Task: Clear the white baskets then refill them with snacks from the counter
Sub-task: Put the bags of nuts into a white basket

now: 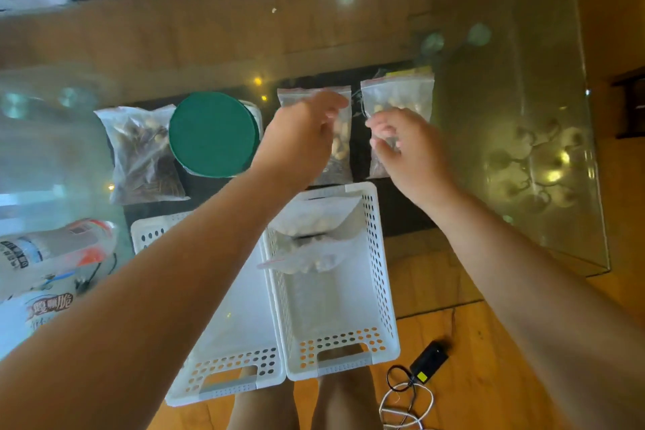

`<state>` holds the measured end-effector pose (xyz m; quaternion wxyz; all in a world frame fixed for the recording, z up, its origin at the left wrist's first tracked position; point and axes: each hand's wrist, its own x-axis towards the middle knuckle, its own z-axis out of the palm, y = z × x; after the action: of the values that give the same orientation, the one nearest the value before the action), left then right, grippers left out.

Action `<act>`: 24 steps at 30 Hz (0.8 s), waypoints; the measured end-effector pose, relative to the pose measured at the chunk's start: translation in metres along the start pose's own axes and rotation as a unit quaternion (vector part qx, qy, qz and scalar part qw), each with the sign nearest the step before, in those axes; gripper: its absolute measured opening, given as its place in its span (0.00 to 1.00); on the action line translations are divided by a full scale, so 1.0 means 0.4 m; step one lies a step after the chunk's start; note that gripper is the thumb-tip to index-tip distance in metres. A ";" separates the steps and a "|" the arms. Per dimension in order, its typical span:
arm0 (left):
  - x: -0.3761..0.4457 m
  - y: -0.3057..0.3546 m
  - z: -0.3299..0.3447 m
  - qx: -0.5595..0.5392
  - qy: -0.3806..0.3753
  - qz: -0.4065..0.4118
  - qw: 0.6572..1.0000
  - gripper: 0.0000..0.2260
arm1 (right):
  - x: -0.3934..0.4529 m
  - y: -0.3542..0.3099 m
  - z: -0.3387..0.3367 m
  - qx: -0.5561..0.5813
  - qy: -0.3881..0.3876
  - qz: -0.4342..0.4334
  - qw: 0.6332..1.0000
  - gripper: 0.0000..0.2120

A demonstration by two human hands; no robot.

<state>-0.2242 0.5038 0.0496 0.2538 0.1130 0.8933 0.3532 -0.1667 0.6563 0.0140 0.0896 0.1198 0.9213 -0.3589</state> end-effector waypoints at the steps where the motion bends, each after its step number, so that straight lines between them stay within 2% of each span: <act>1: 0.042 0.003 0.018 0.021 -0.014 -0.019 1.000 0.21 | 0.046 0.021 0.002 -0.043 -0.003 0.008 0.999 0.13; 6: 0.215 -0.048 0.083 0.178 -0.113 -0.057 0.976 0.29 | 0.225 0.115 0.015 -0.213 -0.067 0.048 0.974 0.26; 8: 0.258 -0.072 0.095 0.192 -0.121 -0.090 0.970 0.29 | 0.259 0.143 0.018 -0.243 -0.100 0.093 0.960 0.28; 10: 0.284 -0.080 0.106 0.213 -0.128 -0.133 0.959 0.26 | 0.272 0.163 0.019 -0.265 -0.114 0.109 0.951 0.25; 13: 0.302 -0.086 0.109 0.288 -0.135 -0.164 0.934 0.22 | 0.260 0.172 0.008 -0.268 -0.051 0.067 0.960 0.16; 16: 0.307 -0.095 0.093 0.319 -0.141 -0.145 0.926 0.18 | 0.231 0.170 -0.016 -0.253 0.028 0.004 0.967 0.07; 20: 0.287 -0.104 0.078 0.347 -0.119 -0.097 0.925 0.15 | 0.187 0.153 -0.045 -0.225 0.049 -0.016 0.973 0.05; 24: 0.260 -0.106 0.084 0.309 -0.116 -0.091 0.940 0.12 | 0.148 0.138 -0.064 -0.184 0.054 -0.017 0.981 0.05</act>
<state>-0.2951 0.5320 -0.0392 0.3392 0.1446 0.9293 0.0200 -0.2097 0.7223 -0.0175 0.0536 0.1046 0.9771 -0.1776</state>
